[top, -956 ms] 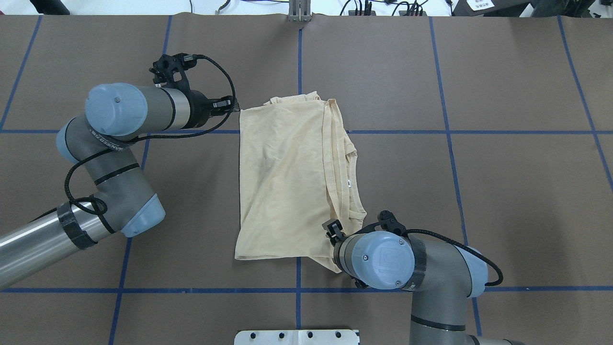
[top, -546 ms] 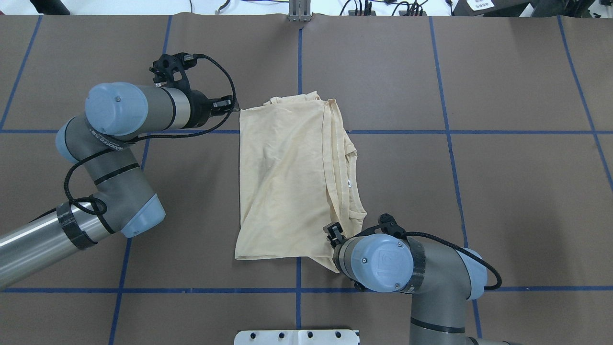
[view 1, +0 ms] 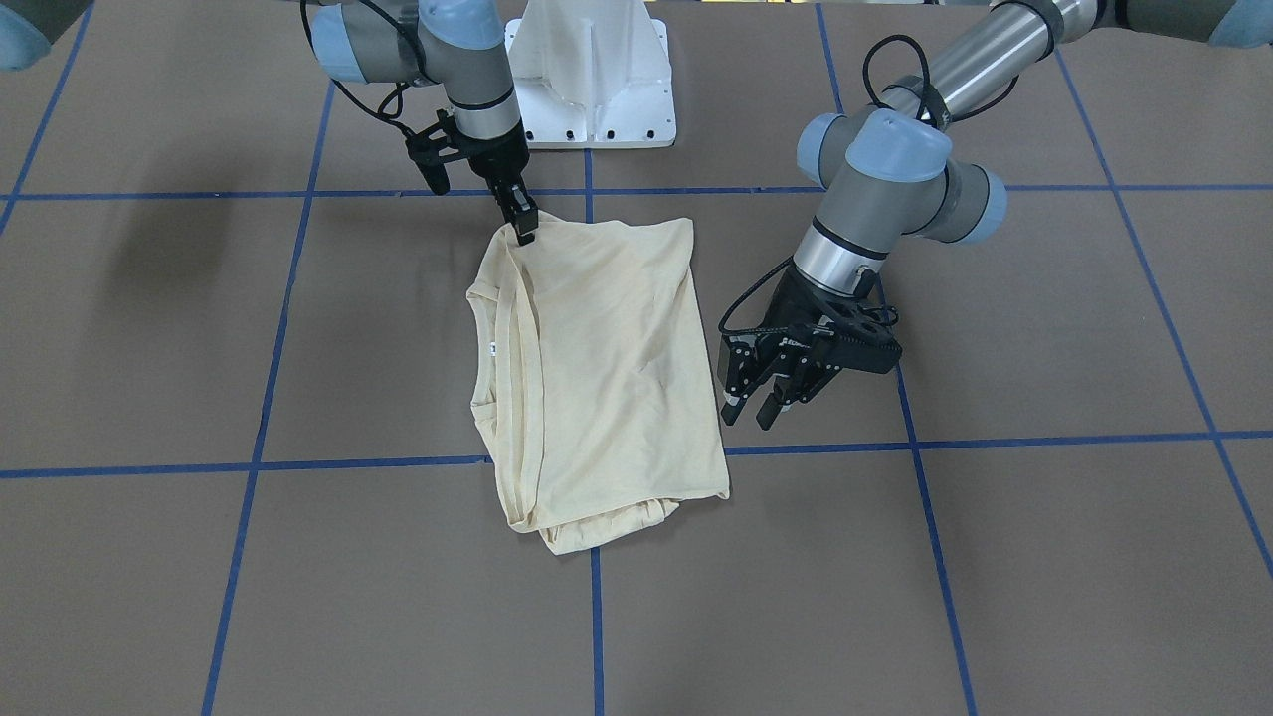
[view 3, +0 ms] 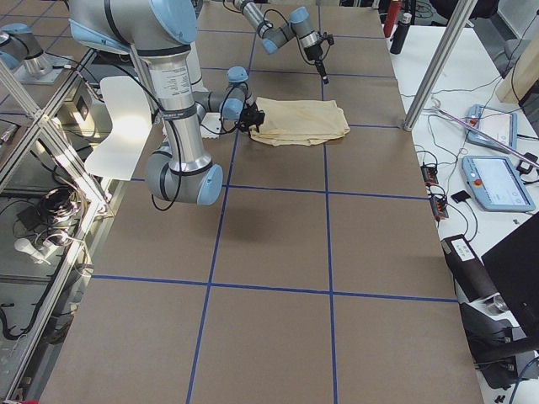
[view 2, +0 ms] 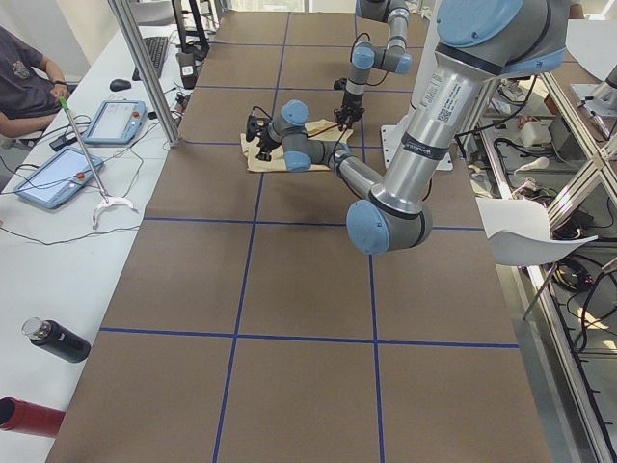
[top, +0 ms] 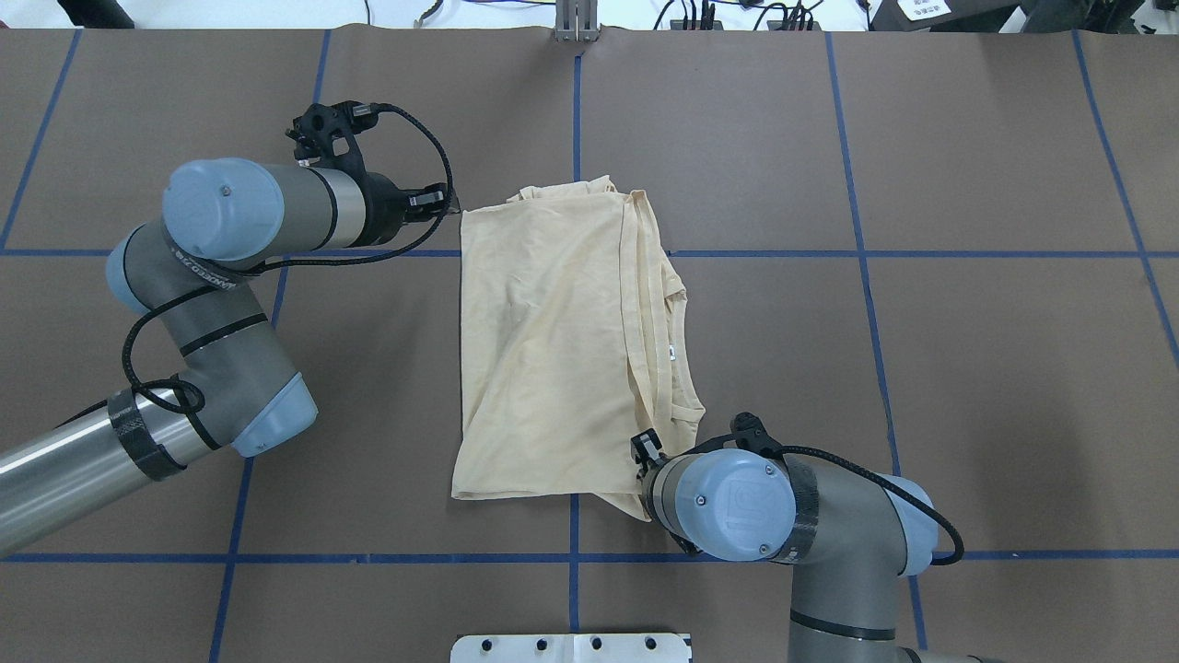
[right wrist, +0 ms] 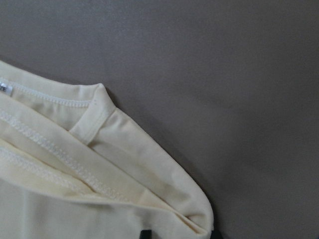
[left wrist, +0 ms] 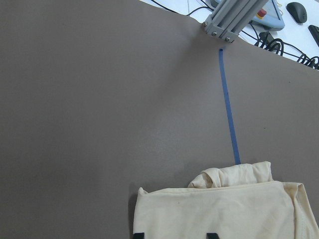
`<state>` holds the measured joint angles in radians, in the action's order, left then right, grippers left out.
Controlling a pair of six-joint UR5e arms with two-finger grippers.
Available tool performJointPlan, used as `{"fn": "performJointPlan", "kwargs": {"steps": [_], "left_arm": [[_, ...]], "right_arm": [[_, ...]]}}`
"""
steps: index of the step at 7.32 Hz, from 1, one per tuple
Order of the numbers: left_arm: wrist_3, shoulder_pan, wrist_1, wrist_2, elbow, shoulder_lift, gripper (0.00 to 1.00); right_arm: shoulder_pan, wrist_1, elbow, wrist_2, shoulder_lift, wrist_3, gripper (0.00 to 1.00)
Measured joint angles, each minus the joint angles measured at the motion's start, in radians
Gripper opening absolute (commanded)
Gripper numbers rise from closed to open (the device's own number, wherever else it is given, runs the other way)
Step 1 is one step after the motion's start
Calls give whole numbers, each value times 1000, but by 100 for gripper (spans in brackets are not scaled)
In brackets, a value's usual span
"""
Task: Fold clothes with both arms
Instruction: 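Lower the left gripper to the shirt corner nearest the robot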
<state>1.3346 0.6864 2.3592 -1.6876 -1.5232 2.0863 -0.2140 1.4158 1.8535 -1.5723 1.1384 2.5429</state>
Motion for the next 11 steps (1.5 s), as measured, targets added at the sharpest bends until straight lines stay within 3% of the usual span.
{"fn": "performJointPlan", "kwargs": {"steps": [4,7,9,11], "left_arm": [[24,-1,-7,-8,-43,-9,51],[321,-67,-29,-65,-235,-140,51],[539,-214,-33,8,-370,-255,51],[716,-383,-49,147,-391,-289,51]], "right_arm": [[-17,1,35,-6,9,10,0],[-16,2,94,-10,46,11,0],[-10,2,109,-12,65,11,0],[-9,2,112,-12,68,11,0]]}}
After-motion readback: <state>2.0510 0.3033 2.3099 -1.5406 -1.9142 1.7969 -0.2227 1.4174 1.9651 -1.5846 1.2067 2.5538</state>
